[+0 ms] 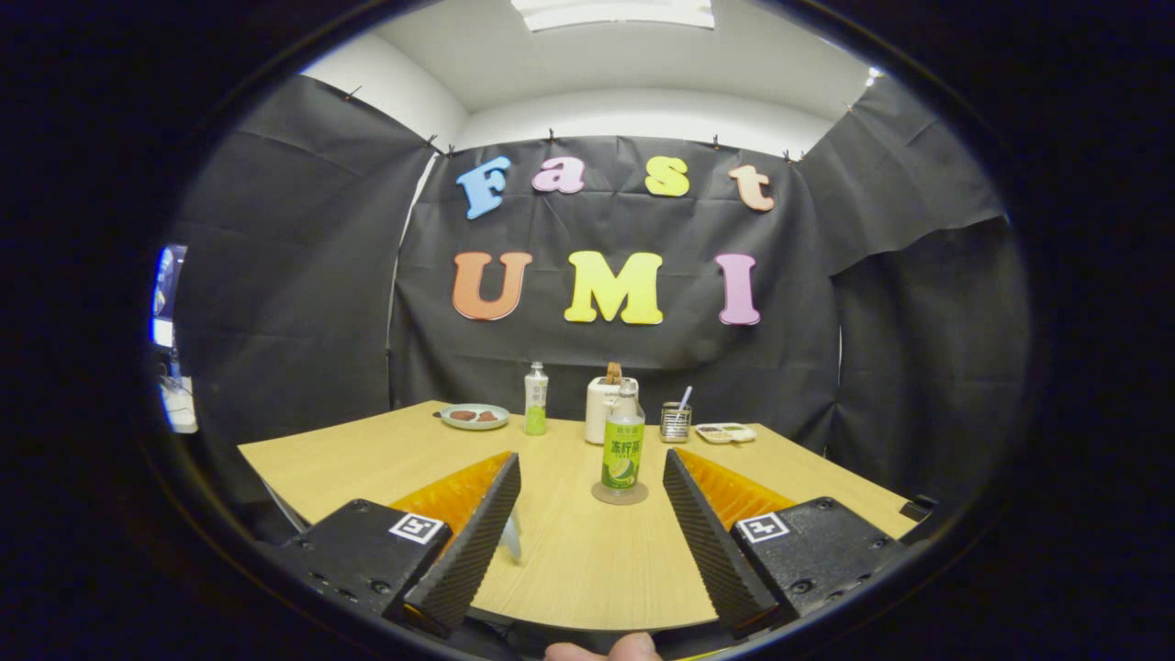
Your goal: Take the bottle from table, then pour the juice into the cup, finally place the bottle on the coaster
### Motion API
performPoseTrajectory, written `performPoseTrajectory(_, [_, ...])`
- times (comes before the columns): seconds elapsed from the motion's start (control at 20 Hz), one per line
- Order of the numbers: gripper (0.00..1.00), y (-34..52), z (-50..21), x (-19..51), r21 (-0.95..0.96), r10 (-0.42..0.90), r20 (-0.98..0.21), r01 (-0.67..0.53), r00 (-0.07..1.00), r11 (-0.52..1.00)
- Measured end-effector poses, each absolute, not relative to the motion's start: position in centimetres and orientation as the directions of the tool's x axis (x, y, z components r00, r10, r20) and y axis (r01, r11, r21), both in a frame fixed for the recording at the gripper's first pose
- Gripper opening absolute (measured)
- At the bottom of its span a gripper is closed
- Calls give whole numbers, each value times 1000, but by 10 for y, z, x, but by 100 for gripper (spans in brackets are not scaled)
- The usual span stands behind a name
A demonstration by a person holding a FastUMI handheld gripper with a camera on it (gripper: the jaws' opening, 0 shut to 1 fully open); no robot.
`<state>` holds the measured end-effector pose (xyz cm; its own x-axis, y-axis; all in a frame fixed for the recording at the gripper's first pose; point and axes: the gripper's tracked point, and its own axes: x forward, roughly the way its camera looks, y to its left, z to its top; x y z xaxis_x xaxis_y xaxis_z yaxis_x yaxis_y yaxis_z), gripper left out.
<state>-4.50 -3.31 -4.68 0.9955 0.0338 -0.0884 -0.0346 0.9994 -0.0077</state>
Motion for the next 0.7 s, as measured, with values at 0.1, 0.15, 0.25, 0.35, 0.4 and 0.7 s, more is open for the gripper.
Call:
performPoseTrajectory(0.1, [100, -35, -47, -47, -22, 25, -81, -27, 996, 999])
performPoseTrajectory(0.15, [100, -34, -45, -48, -27, 24, -72, -26, 997, 999])
performPoseTrajectory(0.25, [100, -31, -45, -49, -28, 31, -63, -32, 998, 999])
performPoseTrajectory(0.35, [100, -30, -49, -48, -28, 35, -73, -37, 997, 999])
performPoseTrajectory(0.4, [100, -29, -53, -46, -23, 38, -89, -41, 995, 999])
performPoseTrajectory(0.7, [100, -34, -60, -45, -9, 22, -101, -23, 995, 1000])
